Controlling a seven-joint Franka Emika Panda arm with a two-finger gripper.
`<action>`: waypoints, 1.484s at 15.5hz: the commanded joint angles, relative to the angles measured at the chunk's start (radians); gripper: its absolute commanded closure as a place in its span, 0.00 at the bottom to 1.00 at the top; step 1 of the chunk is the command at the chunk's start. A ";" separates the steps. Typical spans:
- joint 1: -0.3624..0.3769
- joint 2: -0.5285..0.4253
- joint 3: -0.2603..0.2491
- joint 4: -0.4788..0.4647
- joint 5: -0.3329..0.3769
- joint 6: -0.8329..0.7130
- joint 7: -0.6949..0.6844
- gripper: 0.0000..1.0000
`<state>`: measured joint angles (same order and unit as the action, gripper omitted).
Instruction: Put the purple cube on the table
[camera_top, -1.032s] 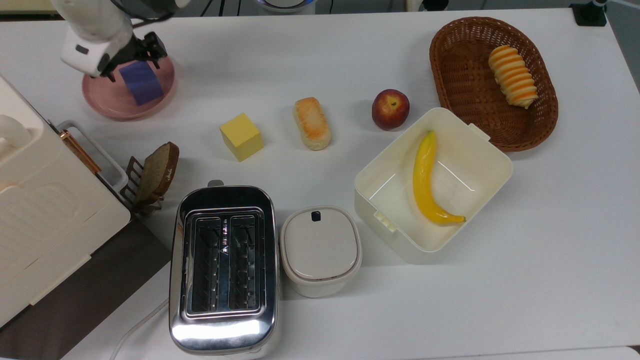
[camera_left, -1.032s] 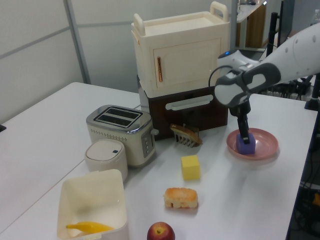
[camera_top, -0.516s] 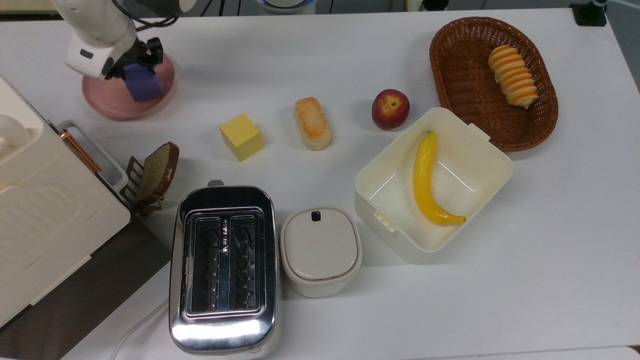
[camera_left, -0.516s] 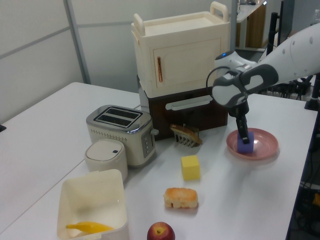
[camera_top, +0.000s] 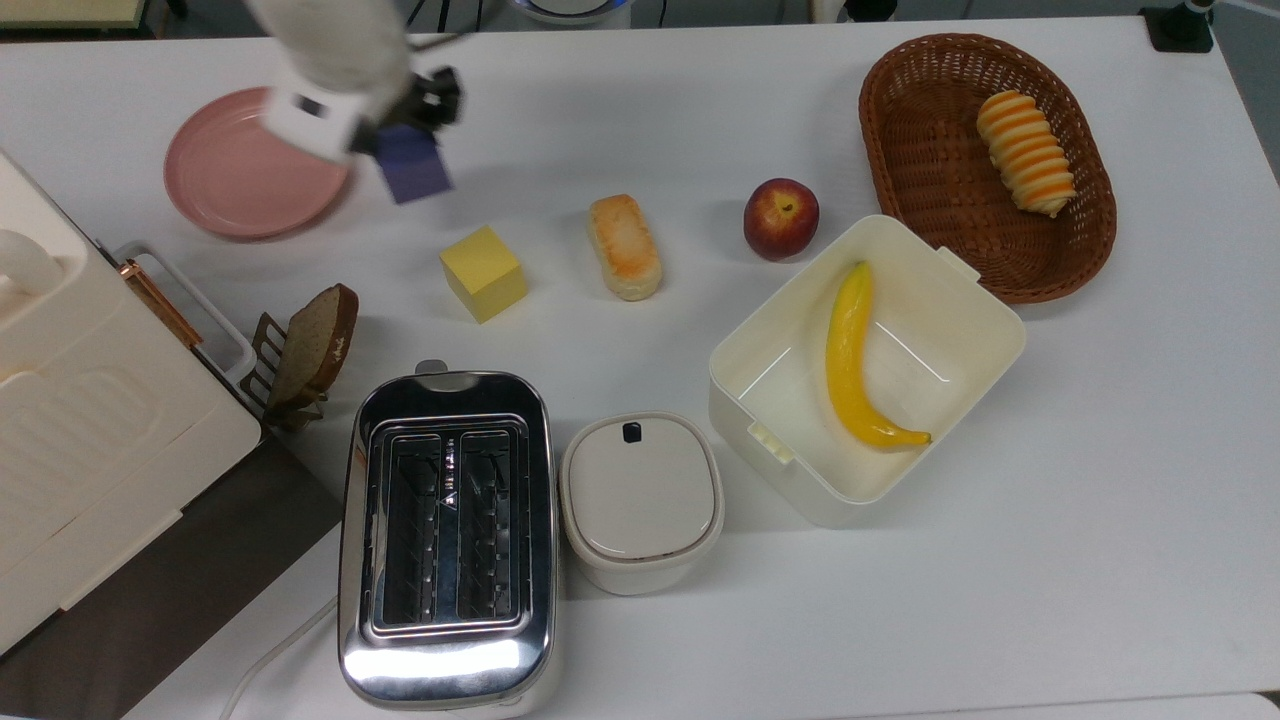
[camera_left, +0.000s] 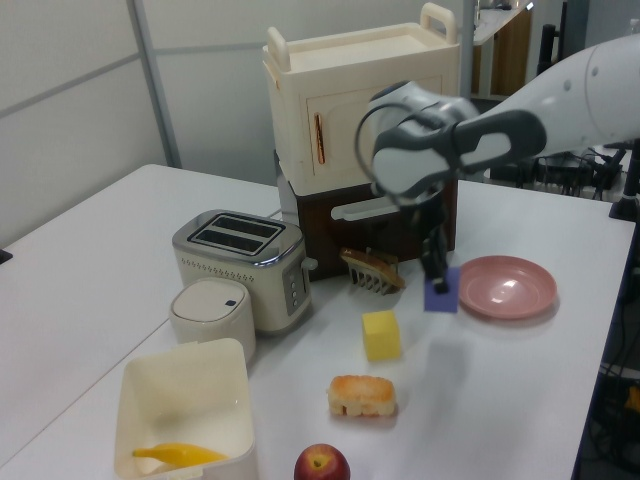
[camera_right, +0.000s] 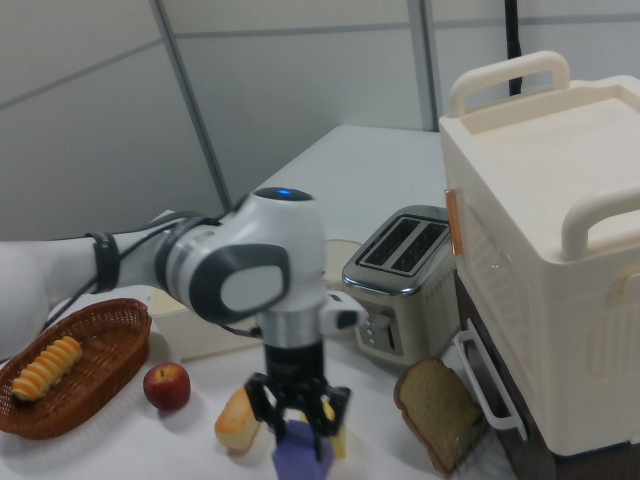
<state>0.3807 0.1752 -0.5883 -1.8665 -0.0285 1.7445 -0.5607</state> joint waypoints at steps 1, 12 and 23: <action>0.095 0.029 -0.007 -0.014 0.007 -0.005 0.113 0.87; 0.014 0.009 0.215 0.088 -0.010 0.061 0.587 0.00; -0.331 -0.118 0.469 0.268 -0.001 -0.183 0.596 0.00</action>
<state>0.1134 0.0795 -0.1817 -1.6070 -0.0296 1.6078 0.0313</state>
